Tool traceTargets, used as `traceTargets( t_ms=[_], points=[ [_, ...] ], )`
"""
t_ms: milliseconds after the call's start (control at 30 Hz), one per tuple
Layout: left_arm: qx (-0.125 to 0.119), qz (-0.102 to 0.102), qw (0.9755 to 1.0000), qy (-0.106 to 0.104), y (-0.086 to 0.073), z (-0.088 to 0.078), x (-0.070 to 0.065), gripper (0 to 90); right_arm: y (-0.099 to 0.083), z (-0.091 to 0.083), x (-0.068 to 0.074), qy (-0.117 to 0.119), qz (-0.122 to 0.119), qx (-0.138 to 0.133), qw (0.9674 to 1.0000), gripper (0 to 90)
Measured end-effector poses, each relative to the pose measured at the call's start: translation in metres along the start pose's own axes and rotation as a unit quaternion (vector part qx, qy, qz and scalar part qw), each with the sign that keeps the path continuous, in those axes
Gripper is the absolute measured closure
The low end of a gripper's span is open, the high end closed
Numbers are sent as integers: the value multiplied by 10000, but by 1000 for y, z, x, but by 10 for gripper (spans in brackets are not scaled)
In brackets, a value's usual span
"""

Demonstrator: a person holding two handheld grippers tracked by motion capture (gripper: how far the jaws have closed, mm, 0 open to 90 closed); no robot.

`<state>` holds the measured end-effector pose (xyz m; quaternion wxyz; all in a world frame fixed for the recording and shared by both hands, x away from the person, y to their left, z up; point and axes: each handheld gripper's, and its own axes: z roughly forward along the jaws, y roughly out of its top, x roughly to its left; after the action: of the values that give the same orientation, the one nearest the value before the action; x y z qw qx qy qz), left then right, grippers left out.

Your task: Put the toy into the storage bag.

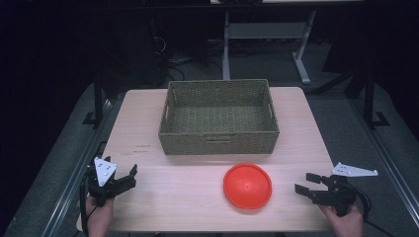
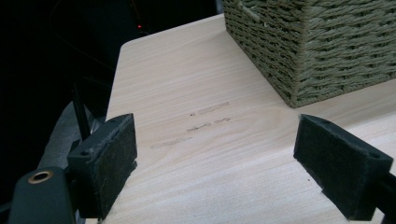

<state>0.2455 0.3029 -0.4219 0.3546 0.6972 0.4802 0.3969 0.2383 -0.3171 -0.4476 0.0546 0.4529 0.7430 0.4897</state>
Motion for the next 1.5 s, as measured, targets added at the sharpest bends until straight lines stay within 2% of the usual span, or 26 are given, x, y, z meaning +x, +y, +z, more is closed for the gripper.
traceTargets(
  t_ms=[100, 167, 267, 367, 433, 533, 667, 800, 900, 1033, 1200, 1400, 1500],
  points=[
    [-3, -9, 10000, -23, 0, 0, 0, 128, 2, 3, 1, -8, -16, 34, 10000, 220],
    [-18, -10, 10000, -17, 0, 0, 0, 128, 6, 5, 5, 143, -57, -29, 9999, 227],
    [-16, 38, 10000, -32, 0, -2, 1, 128, 10, 8, 8, 196, -45, 7, 9998, 227],
    [-58, -24, 10000, -11, -1, -2, 1, 128, 17, 13, 13, 269, -134, 92, 9995, 226],
    [-79, -41, 10000, 8, -1, -3, 2, 128, 26, 20, 16, 358, -170, 266, 9989, 220],
    [-86, -37, 10000, 14, -1, -4, 2, 128, 29, 23, 17, 371, -169, 319, 9987, 220],
    [-37, -61, 10000, 25, -1, -2, 2, 128, 40, 35, 15, 563, -72, 392, 9976, 235],
    [2, -18, 10000, 31, -1, -2, 3, 128, 48, 46, 15, 633, -64, 597, 9962, 279],
    [-40, -41, 10000, 18, -2, -2, 2, 128, 52, 54, 16, 569, -45, 773, 9954, 300],
    [-35, -10, 10000, 30, -1, -2, 1, 128, 55, 69, 15, 584, 31, 1068, 9926, 315],
    [-25, 37, 10000, 16, -1, -1, 1, 128, 55, 84, 15, 461, -4, 1317, 9902, 363],
    [-35, 31, 10000, 12, -1, -2, 0, 128, 55, 92, 15, 413, 54, 1409, 9892, 466],
    [-41, 19, 10000, 7, -1, -2, 0, 128, 55, 94, 14, 410, 73, 1430, 9889, 490]
  ],
)
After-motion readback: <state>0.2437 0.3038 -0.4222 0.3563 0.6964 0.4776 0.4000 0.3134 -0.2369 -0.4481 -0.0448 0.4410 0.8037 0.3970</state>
